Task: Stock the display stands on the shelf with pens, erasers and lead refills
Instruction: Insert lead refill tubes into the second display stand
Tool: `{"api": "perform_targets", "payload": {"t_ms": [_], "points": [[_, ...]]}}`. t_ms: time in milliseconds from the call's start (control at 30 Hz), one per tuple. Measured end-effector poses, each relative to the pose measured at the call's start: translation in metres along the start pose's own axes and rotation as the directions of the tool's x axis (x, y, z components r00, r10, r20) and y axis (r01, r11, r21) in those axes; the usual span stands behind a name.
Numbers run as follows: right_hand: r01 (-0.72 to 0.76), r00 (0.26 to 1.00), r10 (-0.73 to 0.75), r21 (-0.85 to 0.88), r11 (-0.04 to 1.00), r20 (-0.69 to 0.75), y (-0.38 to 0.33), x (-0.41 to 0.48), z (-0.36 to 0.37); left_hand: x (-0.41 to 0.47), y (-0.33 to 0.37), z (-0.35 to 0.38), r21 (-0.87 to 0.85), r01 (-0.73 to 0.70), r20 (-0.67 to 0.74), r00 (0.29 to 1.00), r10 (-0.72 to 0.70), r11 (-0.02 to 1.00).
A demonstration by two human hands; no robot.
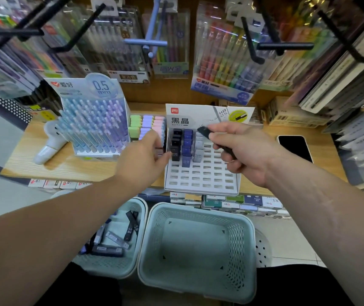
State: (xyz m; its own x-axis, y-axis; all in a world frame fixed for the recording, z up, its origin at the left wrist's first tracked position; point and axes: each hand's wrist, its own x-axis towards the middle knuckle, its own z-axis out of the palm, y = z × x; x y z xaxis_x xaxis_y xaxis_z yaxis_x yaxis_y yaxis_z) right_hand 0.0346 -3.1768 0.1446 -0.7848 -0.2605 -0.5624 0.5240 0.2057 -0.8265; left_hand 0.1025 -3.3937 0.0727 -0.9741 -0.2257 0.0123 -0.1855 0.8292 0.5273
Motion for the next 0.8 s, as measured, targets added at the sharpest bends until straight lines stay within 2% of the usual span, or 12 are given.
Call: {"api": "perform_targets", "payload": {"t_ms": [100, 200, 300, 567, 700, 800], "points": [[0.059, 0.998, -0.062, -0.141, 0.988, -0.016, 0.004, -0.001, 0.001, -0.016, -0.013, 0.012, -0.055, 0.201, 0.160, 0.969, -0.191, 0.978], [0.093, 0.988, -0.122, -0.264, 0.960, -0.097, 0.008, -0.002, 0.006, -0.024, -0.029, 0.019, -0.152, 0.320, 0.350, 0.902, -0.252, 0.935], [0.134, 0.975, -0.187, -0.352, 0.926, -0.120, 0.009, -0.003, 0.009, -0.022, -0.036, 0.023, -0.316, 0.459, 0.454, 0.842, -0.292, 0.830], [0.229, 0.945, -0.314, -0.497, 0.837, -0.093, -0.003, -0.002, 0.023, -0.021, -0.037, 0.030, -0.393, 0.506, 0.552, 0.798, -0.243, 0.768], [0.319, 0.912, -0.406, -0.712, 0.625, 0.052, -0.007, 0.002, 0.036, -0.024, -0.030, 0.028, -0.416, 0.473, 0.528, 0.821, -0.217, 0.777], [0.347, 0.894, -0.433, -0.785, 0.513, 0.113, -0.005, 0.008, 0.043, -0.023, -0.032, 0.030, -0.384, 0.453, 0.518, 0.827, -0.218, 0.804]]}}
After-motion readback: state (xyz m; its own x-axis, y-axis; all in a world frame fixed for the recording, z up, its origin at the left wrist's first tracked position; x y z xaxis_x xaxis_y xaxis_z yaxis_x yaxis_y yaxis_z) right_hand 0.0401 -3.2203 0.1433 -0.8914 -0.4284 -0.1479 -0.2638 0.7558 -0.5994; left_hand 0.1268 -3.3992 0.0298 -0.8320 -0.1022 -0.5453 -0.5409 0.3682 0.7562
